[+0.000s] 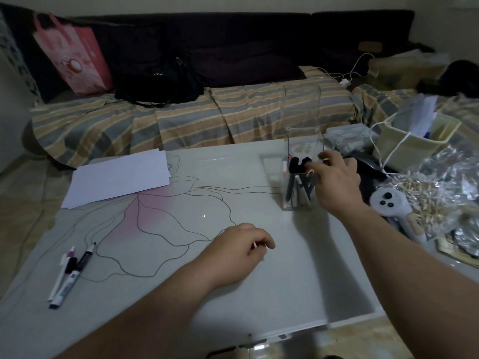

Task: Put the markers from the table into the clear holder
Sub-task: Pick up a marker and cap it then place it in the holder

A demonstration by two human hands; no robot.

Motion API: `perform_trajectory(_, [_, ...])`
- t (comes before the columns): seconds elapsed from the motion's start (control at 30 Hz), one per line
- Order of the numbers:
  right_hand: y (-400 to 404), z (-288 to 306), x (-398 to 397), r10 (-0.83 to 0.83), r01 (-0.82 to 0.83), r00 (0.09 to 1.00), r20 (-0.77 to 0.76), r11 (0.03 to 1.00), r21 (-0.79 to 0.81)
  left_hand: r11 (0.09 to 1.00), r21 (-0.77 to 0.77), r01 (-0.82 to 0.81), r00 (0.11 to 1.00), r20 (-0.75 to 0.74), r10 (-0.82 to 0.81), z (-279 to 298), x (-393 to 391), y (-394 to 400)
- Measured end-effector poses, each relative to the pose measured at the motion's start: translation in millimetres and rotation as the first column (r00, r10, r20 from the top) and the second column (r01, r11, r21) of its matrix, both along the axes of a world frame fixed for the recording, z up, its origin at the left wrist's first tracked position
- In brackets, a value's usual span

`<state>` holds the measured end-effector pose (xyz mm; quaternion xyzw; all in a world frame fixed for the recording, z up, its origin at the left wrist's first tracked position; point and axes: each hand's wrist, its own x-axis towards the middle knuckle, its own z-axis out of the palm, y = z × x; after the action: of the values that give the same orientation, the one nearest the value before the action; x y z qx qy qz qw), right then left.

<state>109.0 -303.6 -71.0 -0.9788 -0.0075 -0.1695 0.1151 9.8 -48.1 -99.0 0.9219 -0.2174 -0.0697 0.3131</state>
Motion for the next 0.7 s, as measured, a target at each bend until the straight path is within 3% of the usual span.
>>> perform_trajectory(0.13, [39,9,-14,0.042,-0.059,0.984,0.175,0.994,0.094,0.998,0.026,-0.059,0.997,0.059,0.057,10,4,25])
perform_trajectory(0.27, [113,2,-30,0.256,-0.265,0.959,0.119,0.962,0.063,0.956,0.099,-0.276,0.959,0.093,0.267,12,10,85])
perform_trajectory(0.4, [170,-4,-39,0.345,-0.344,0.938,0.029,0.921,0.184,0.828,0.143,-0.542,0.840,0.087,0.535,11,5,174])
perform_trajectory(0.5, [206,-20,-52,0.498,-0.481,0.863,-0.081,0.861,0.164,0.677,0.235,-0.698,0.708,0.087,0.701,7,-8,239])
perform_trajectory(0.6, [239,-34,-66,0.593,-0.573,0.788,-0.164,0.804,0.158,0.551,0.333,-0.765,0.604,0.077,0.793,-6,-24,282])
perform_trajectory(0.7, [263,-41,-74,0.633,-0.611,0.751,-0.187,0.774,0.166,0.524,0.464,-0.714,0.612,0.051,0.789,-16,-34,297])
